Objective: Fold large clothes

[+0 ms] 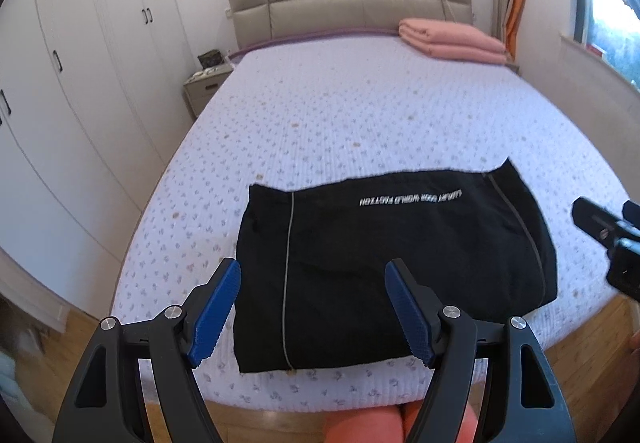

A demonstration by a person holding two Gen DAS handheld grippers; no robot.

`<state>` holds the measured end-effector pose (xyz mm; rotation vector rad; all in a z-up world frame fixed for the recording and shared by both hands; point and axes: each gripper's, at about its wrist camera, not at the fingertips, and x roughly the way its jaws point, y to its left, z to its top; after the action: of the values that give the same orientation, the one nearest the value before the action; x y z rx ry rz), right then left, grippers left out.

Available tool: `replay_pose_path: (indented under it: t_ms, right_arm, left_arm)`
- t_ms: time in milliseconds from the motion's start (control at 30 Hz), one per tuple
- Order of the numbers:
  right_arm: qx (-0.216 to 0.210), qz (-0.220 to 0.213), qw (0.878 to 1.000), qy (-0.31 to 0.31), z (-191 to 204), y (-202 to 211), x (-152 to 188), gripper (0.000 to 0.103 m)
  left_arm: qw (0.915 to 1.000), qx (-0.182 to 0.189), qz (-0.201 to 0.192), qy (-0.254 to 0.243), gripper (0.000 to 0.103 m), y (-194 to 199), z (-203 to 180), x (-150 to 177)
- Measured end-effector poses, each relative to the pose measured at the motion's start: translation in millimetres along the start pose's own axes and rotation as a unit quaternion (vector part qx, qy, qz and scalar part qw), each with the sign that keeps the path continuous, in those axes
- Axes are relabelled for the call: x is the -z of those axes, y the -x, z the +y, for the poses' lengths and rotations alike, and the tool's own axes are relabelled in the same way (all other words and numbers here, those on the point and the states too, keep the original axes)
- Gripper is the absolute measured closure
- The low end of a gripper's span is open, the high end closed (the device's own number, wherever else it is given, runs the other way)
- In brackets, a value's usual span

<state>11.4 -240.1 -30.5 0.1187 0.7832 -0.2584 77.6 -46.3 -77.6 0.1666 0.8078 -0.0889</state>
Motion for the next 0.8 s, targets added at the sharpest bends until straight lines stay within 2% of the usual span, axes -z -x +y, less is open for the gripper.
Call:
replay_pose_path:
  t_ms: [200, 433, 800]
  right_arm:
    - [-0.019, 0.024, 0.999, -0.013, -9, -12, 4, 0.003]
    - [-0.013, 0.02, 1.0, -0.011, -11, -10, 6, 0.003]
    - [-0.016, 0.019, 1.0, -0.004, -9, -4, 9, 0.003]
  left_arm:
    - [1.0, 0.0, 0.007, 0.001, 0.027, -5, -5, 2]
    - [0.9998, 0.01, 0.015, -0.002, 0.027, -6, -10, 5]
    - [0.9999, 0.006, 0.012, -0.008, 0.027, 1, -14, 8]
